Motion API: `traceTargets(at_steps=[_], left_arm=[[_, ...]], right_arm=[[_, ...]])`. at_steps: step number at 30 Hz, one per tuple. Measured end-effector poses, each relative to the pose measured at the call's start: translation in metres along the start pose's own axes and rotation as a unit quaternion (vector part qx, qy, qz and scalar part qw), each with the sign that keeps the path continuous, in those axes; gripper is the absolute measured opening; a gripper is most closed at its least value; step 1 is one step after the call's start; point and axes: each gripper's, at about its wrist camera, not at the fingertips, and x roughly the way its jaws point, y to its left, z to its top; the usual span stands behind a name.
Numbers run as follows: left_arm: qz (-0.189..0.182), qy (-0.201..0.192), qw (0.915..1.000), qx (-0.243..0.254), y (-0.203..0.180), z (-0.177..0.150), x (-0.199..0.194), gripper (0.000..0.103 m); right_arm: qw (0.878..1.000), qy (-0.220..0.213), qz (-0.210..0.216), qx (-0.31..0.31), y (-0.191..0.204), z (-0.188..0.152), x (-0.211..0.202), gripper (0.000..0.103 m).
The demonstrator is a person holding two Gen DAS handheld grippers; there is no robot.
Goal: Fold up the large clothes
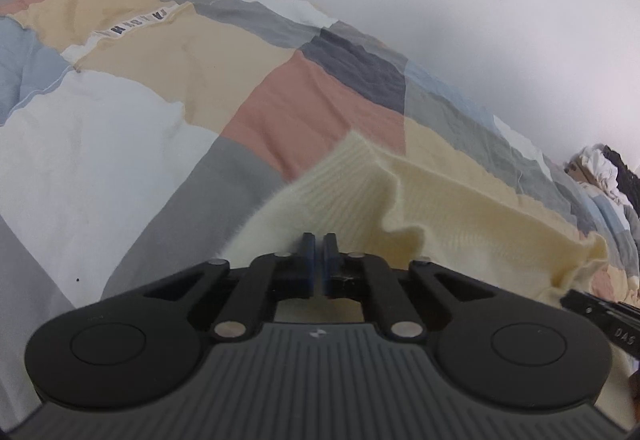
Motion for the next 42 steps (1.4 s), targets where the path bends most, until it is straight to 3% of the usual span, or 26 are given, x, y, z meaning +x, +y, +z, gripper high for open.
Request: traceTargets(at_steps=[4, 9, 13, 19, 23, 29, 34, 39, 42], left_arm=[[0.009, -0.019, 0.9998, -0.003, 0.002, 0.003, -0.011, 0.0], [0.016, -0.078, 0.9957, -0.047, 0.018, 0.019, -0.04, 0.0], [0.015, -0.086, 0.994, -0.065, 0.032, 0.028, -0.05, 0.0], [0.023, -0.046, 0.9968, -0.062, 0.034, 0.021, -0.034, 0.0], [0.019, -0.022, 0.9984, -0.049, 0.029, 0.014, -0.026, 0.0], [0.026, 0.005, 0.9994, -0.021, 0.021, 0.007, -0.02, 0.0], [0.024, 0.01, 0.9996, -0.015, 0.017, 0.005, -0.035, 0.002], [0.018, 0.001, 0.9998, -0.002, 0.007, -0.008, -0.077, 0.026], [0.009, 0.003, 0.9998, 0.02, -0.004, -0.024, -0.106, 0.027]], right_arm=[[0.999, -0.039, -0.019, 0.018, -0.013, 0.009, -0.016, 0.011], [0.994, -0.078, -0.052, 0.058, -0.039, 0.016, -0.03, 0.011], [0.989, -0.097, -0.084, 0.071, -0.055, 0.018, -0.028, 0.01], [0.981, -0.066, -0.159, 0.088, -0.087, 0.017, -0.007, 0.003], [0.977, 0.009, -0.151, 0.147, -0.11, 0.0, 0.024, 0.003], [0.979, 0.03, -0.144, 0.142, -0.101, -0.013, 0.04, 0.003], [0.975, 0.017, -0.144, 0.167, -0.101, -0.012, 0.027, 0.003], [0.972, -0.017, -0.152, 0.178, -0.089, -0.01, -0.012, 0.005], [0.969, -0.043, -0.146, 0.192, -0.086, -0.011, -0.045, 0.005]])
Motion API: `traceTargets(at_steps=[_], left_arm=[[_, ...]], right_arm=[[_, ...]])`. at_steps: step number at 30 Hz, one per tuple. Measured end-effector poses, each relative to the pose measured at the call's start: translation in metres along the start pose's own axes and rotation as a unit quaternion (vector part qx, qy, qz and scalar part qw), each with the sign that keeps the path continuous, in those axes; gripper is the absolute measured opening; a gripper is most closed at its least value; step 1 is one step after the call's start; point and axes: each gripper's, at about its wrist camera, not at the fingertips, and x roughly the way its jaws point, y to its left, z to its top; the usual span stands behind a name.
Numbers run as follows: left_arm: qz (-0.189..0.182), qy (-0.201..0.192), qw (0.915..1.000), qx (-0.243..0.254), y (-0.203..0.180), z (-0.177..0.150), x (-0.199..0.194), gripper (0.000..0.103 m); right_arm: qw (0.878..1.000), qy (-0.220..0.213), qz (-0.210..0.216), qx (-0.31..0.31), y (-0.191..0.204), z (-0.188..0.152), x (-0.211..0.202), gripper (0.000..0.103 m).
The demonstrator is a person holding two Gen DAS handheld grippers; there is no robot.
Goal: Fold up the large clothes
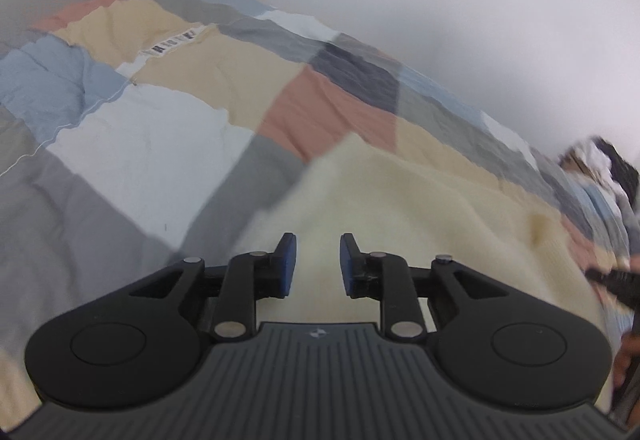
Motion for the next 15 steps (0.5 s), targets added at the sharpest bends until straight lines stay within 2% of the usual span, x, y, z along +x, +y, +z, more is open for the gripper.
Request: traceTargets(at_steps=[3, 8, 12, 15], left_arm=[[-0.017, 0.001, 0.9998, 0.008, -0.013, -0.018, -0.026, 0.027], [-0.053, 0.005, 0.9985, 0.012, -0.036, -0.06, -0.071, 0.03], [-0.09, 0.018, 0.9954, -0.024, -0.051, -0.09, -0.1, 0.033], [-0.098, 0.031, 0.994, -0.037, -0.064, -0.106, -0.109, 0.034]], right_arm=[[0.999, -0.005, 0.024, 0.036, -0.012, 0.003, -0.032, 0.005], [0.993, 0.011, 0.09, 0.079, -0.023, -0.008, -0.082, 0.006], [0.98, 0.027, 0.163, 0.107, -0.018, -0.03, -0.126, 0.006], [0.972, 0.034, 0.206, 0.104, -0.005, -0.038, -0.153, 0.006]])
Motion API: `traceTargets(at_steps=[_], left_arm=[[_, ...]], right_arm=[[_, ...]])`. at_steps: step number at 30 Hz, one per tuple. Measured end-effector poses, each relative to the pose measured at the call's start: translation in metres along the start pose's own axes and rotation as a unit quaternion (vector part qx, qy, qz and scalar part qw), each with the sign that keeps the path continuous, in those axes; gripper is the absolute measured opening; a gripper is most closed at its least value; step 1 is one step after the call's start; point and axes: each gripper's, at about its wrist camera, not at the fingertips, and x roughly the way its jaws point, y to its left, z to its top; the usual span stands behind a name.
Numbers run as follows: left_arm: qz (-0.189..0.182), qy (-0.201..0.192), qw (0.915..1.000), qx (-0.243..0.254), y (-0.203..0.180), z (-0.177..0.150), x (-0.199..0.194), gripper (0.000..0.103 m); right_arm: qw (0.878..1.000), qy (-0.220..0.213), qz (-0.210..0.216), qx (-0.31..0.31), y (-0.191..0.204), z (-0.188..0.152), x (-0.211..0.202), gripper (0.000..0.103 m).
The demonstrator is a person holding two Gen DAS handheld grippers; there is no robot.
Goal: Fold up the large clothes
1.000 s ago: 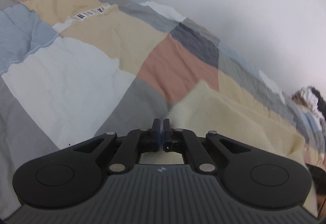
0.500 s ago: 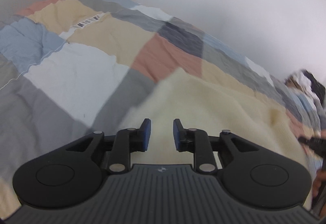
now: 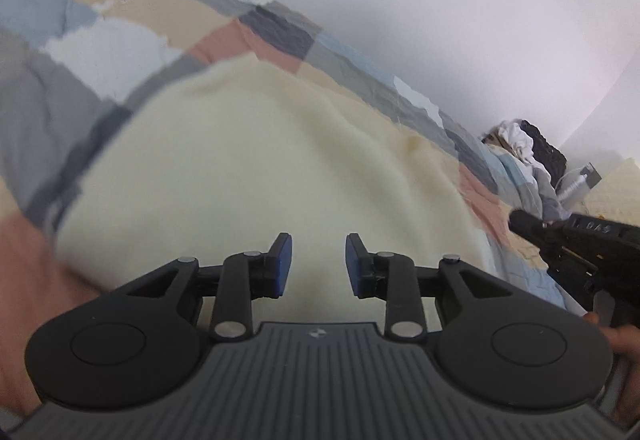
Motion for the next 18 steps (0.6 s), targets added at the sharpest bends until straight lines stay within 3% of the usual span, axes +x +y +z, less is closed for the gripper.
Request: traceTargets(at_steps=[5, 11, 13, 15, 16, 18], left_arm=[[-0.019, 0.039, 0.9979, -0.049, -0.002, -0.02, 0.004, 0.04], [-0.01, 0.067, 0.9925, -0.102, 0.013, -0.027, 0.015, 0.042], [-0.019, 0.072, 0.9901, -0.119, 0.018, -0.026, 0.019, 0.046], [-0.019, 0.075, 0.9894, -0.123, 0.02, -0.025, 0.022, 0.049], [-0.017, 0.076, 0.9892, -0.124, 0.021, -0.025, 0.023, 0.049], [-0.017, 0.078, 0.9879, -0.133, 0.025, -0.023, 0.023, 0.051]], right_arm=[[0.997, 0.051, 0.045, 0.026, 0.011, -0.023, -0.01, 0.007], [0.986, 0.126, 0.046, 0.096, -0.001, -0.05, 0.002, 0.008], [0.982, 0.142, 0.044, 0.12, -0.005, -0.057, 0.004, 0.023], [0.979, 0.154, 0.047, 0.129, -0.004, -0.065, 0.006, 0.078], [0.977, 0.159, 0.049, 0.131, -0.002, -0.069, 0.006, 0.085], [0.975, 0.167, 0.051, 0.135, 0.002, -0.074, 0.007, 0.083]])
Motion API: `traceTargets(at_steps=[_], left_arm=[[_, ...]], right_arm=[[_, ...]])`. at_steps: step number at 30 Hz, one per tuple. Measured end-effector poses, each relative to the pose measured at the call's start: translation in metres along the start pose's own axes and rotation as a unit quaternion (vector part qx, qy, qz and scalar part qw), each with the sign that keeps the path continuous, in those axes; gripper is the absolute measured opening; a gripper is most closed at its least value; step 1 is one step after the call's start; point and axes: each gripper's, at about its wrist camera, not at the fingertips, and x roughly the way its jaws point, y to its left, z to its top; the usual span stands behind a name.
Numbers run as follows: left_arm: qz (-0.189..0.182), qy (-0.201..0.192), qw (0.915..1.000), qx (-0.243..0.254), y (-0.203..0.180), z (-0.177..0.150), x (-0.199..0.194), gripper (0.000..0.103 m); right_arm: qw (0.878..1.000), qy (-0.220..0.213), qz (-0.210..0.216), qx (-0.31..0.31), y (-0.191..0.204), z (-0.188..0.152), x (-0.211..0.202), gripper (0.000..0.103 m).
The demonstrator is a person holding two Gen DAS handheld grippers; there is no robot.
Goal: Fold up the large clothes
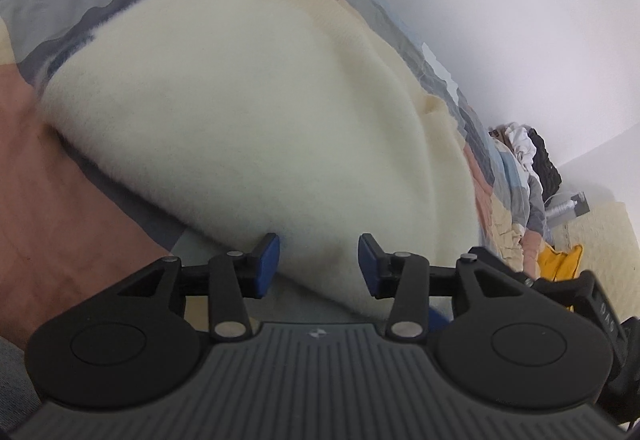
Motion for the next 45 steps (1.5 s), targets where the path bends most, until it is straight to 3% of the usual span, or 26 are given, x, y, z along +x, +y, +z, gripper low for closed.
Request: traceTargets(at_steps=[5, 9, 12, 16, 19, 22, 27, 31, 33, 36, 45], left_arm=[[-0.008, 0.002, 0.9989, -0.046, 0.013, 0.006, -0.001, 0.054], [-0.018, 0.01, 0.9963, -0.083, 0.025, 0.01, 0.002, 0.054], [-0.007, 0.023, 0.9952, -0.094, 0.034, 0.013, 0.011, 0.055], [-0.015, 0.038, 0.9901, -0.134, 0.05, 0.016, 0.024, 0.062], [-0.031, 0.024, 0.987, -0.156, 0.056, 0.018, 0.022, 0.063], [-0.044, 0.008, 0.9812, -0.188, 0.064, 0.018, 0.021, 0.063], [-0.043, -0.013, 0.9727, -0.228, 0.075, 0.02, 0.025, 0.063], [-0.028, -0.028, 0.9775, -0.207, 0.064, 0.017, 0.024, 0.054], [-0.024, -0.035, 0.979, -0.199, 0.06, 0.017, 0.022, 0.04], [-0.035, -0.051, 0.9808, -0.185, 0.059, 0.018, 0.011, 0.028], [-0.075, -0.094, 0.9865, -0.111, 0.024, 0.012, -0.053, 0.025]], right_arm=[[0.998, 0.031, -0.002, 0.062, -0.012, -0.001, 0.016, 0.084], [0.986, 0.078, 0.007, 0.145, -0.032, -0.007, 0.041, 0.084], [0.984, 0.084, -0.007, 0.157, -0.043, -0.009, 0.06, 0.082], [0.982, 0.051, -0.004, 0.18, -0.049, -0.006, 0.064, 0.084], [0.988, -0.012, -0.008, 0.156, -0.042, 0.0, 0.046, 0.084], [0.982, -0.06, -0.004, 0.178, -0.053, 0.002, 0.033, 0.084], [0.979, -0.099, -0.023, 0.176, -0.059, -0.004, 0.028, 0.084], [0.983, -0.106, -0.049, 0.143, -0.053, -0.008, 0.03, 0.071], [0.984, -0.112, -0.055, 0.125, -0.053, -0.009, 0.023, 0.053], [0.987, -0.122, -0.057, 0.087, -0.042, -0.007, 0.018, 0.035], [0.989, -0.139, -0.001, 0.047, -0.017, 0.004, -0.032, 0.03]])
